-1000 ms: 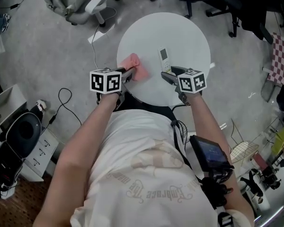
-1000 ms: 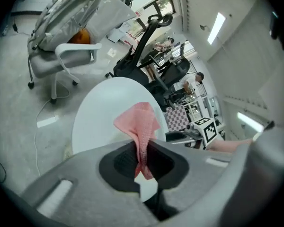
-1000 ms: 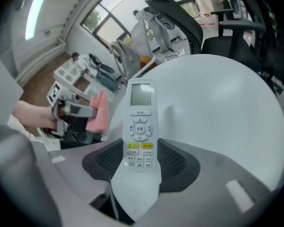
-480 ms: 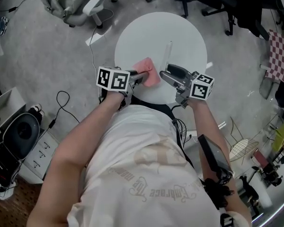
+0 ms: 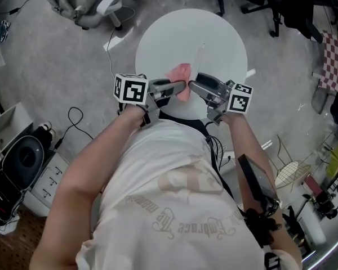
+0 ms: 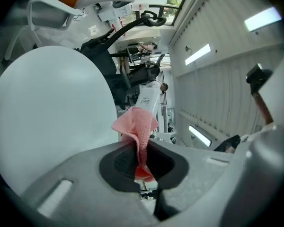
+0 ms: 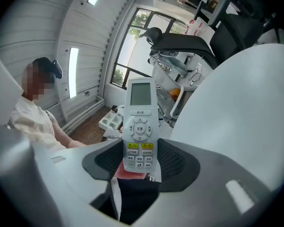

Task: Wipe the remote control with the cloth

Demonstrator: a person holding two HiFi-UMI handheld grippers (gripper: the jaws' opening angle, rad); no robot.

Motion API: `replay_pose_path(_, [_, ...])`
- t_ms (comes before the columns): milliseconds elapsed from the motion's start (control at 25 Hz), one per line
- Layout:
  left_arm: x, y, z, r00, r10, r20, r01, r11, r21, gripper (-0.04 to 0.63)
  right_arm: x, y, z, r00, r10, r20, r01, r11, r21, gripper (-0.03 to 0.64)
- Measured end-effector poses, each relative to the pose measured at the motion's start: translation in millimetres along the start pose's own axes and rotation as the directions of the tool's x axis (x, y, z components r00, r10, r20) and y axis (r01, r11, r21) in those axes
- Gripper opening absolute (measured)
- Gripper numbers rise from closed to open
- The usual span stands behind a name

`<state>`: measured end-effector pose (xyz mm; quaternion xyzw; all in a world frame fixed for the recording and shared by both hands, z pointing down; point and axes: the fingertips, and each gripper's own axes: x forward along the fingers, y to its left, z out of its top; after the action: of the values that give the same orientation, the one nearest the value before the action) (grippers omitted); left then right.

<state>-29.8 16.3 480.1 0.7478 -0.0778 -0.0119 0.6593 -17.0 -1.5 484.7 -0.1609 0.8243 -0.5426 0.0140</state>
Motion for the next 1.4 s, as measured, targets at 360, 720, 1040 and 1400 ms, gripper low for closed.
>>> replay_pose_path(360, [1.8,-6.1,29.4,0.997,-0.019,0.074,0.017,0.999,0.035,0.020,-1.6,20.9,-11.7,0.990,0.122,-0.065,-0.122,0.992,-0.009,0.235])
replay_pose_path(720, [-5.1,-16.1,72.8,0.994,-0.005,0.113,-0.008,0.993,0.114,0.021,-1.0,15.2,-41.6,0.979,0.087,-0.186,-0.094,0.995,-0.029,0.235])
replay_pose_path(1040, [-9.1,-28.8,98.2,0.995,-0.037,0.096,0.026,0.994,0.111,0.021,0.4,9.6,-48.7,0.969,0.053,-0.243,-0.072,0.995,-0.068,0.235])
replay_pose_path(1400, [7.5,-15.5,41.9,0.996,0.013,-0.090,-0.005,0.996,0.091,0.021,-4.9,9.0,-29.7,0.990,0.049,-0.135,-0.056,0.997,-0.053,0.235])
